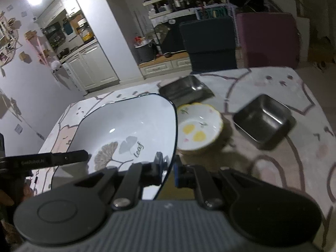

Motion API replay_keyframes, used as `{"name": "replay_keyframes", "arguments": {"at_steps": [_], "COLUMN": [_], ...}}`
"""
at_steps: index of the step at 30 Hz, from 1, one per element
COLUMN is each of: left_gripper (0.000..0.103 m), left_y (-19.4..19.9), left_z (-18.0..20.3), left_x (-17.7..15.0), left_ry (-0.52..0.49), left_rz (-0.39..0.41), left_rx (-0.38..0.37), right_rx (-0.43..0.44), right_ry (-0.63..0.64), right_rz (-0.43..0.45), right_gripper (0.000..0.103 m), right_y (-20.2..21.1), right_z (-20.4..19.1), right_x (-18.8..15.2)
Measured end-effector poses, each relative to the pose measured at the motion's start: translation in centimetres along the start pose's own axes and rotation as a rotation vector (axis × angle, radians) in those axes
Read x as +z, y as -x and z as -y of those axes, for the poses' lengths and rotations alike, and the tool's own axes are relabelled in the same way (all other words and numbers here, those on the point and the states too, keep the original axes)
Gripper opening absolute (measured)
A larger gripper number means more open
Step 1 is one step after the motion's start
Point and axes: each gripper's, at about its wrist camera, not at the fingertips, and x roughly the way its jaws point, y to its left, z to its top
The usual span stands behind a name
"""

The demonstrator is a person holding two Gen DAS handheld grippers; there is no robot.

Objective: Organize plates and bowls
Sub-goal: 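Lift the white plate with both grippers and carry it toward the steel trays, then lower the white plate onto the cloth beside the cream bowl and open both grippers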

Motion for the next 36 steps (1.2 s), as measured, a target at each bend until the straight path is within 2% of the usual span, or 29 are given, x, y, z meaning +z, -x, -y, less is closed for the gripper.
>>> {"name": "replay_keyframes", "arguments": {"at_steps": [8,15,36], "left_gripper": [0.012,0.012,0.016], "left_y": [-1.8,-3.1,-6.6], "left_z": [1.7,2.3,0.8], "left_x": [-1.3,-2.3,-5.2], "left_ry": [-0.028,-0.04,-0.031], "left_rz": [-0.042,-0.078,-0.223], "left_rx": [-0.011,-0.004,0.046], "right_rx": [-0.02,-0.033,-0.06], "right_ry": [-0.034,-0.045,-0.038], "right_rz": [-0.012,-0.037,-0.235], "right_gripper": [0.012,0.013,0.014], "right_y": [0.9,1.7,-1.1], "right_z": [3.0,3.6,4.2], "right_x": [-1.9,-2.5,-4.5]}}
